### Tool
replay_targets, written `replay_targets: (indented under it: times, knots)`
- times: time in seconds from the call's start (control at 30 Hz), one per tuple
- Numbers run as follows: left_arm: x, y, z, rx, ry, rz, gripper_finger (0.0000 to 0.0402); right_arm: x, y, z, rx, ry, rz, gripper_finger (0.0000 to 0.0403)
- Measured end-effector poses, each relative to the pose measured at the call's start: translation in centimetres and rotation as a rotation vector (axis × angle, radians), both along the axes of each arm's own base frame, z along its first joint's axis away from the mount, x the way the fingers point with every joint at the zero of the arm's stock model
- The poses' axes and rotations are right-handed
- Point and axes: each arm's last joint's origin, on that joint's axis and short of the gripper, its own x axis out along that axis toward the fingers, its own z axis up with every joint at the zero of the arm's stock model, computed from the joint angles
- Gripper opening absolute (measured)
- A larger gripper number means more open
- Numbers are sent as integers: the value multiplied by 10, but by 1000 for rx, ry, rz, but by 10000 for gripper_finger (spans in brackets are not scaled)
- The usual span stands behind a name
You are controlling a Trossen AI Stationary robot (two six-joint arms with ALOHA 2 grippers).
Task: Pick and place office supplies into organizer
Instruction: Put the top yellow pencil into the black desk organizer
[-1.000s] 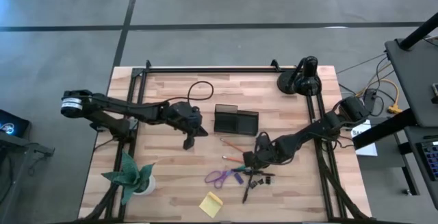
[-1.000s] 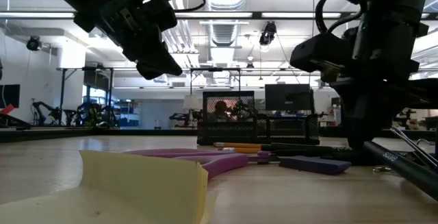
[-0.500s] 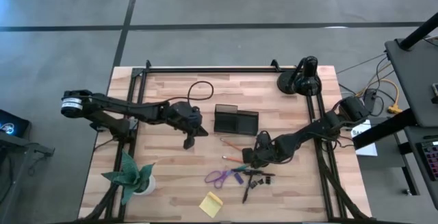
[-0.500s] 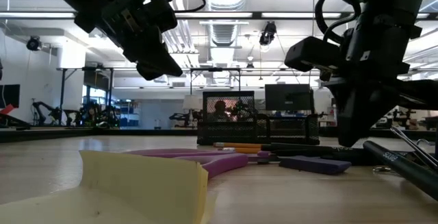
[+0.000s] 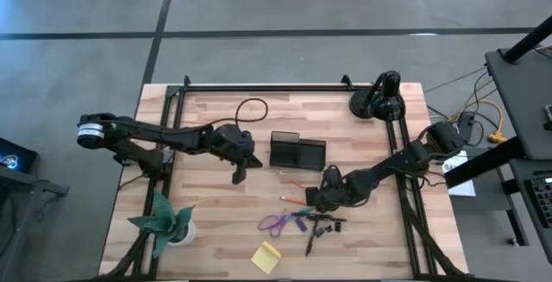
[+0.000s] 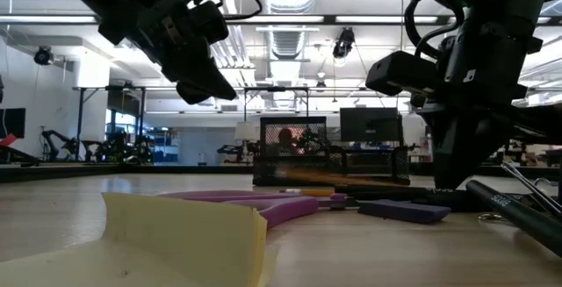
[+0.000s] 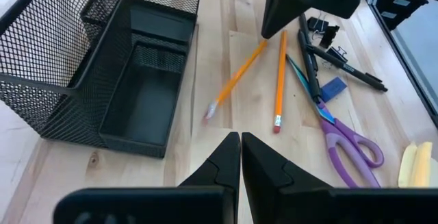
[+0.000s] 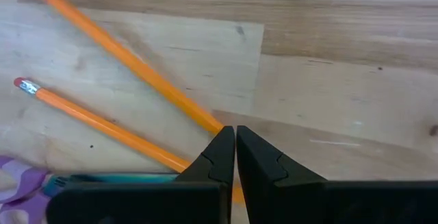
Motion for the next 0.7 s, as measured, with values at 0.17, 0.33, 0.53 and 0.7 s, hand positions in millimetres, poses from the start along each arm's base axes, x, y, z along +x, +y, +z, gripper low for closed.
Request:
replay_targets:
  times: [0.17, 0.33, 0.53, 0.7]
  knots:
    - [-1, 1, -2, -1, 7, 4, 0, 0, -1, 4, -15, -21, 0, 9]
    - [-1, 1, -2, -1, 8, 5, 0, 2, 0, 2, -6, -32, -2, 9]
    - [2, 2, -7, 14, 23, -4, 0, 5, 4, 7, -2, -49, 7, 9]
    - [10, 2, -17, -3, 16, -23, 0, 5, 4, 5, -7, -36, 7, 9]
